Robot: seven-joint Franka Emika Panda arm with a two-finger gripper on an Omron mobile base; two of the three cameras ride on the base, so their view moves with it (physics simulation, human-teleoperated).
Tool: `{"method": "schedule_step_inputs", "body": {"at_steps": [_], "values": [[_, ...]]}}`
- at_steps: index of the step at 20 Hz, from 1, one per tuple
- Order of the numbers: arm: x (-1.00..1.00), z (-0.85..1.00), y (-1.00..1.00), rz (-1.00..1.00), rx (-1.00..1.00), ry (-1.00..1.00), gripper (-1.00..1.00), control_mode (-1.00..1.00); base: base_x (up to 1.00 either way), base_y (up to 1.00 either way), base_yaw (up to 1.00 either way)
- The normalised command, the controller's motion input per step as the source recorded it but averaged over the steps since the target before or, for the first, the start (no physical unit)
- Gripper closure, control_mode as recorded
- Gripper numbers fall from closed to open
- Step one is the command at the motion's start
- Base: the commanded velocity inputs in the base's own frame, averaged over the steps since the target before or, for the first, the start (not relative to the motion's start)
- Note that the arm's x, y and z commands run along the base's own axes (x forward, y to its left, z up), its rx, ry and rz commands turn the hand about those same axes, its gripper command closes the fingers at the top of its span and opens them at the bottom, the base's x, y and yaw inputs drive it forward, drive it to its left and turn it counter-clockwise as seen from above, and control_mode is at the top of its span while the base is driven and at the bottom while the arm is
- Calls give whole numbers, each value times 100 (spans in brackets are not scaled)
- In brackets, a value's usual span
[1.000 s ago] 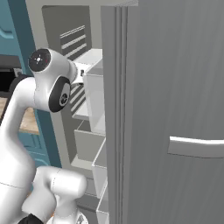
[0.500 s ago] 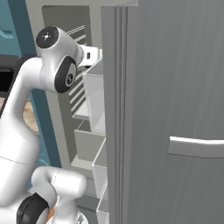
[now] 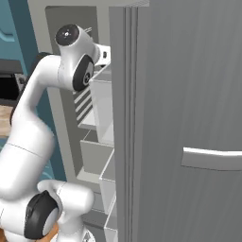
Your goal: Retrieve the sausage and cheese from the fridge and place them on the cutting board on the counter.
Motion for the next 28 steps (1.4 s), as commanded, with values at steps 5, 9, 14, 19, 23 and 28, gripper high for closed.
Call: {"method": "schedule_step_inputs", "body": {"at_steps": [5, 9, 14, 19, 23, 28], "values": [[56, -20, 0, 0, 0, 0, -100, -100, 0, 0, 0], [56, -18, -4, 0, 3, 0, -100, -100, 0, 0, 0], [62, 0, -14, 0, 9, 0, -100, -100, 0, 0, 0], [55, -2, -22, 1, 11, 8, -100, -100, 0, 0, 0], [53, -2, -8, 5, 1, 3, -100, -100, 0, 0, 0], [48, -4, 0, 10, 0, 0, -100, -100, 0, 0, 0]]}}
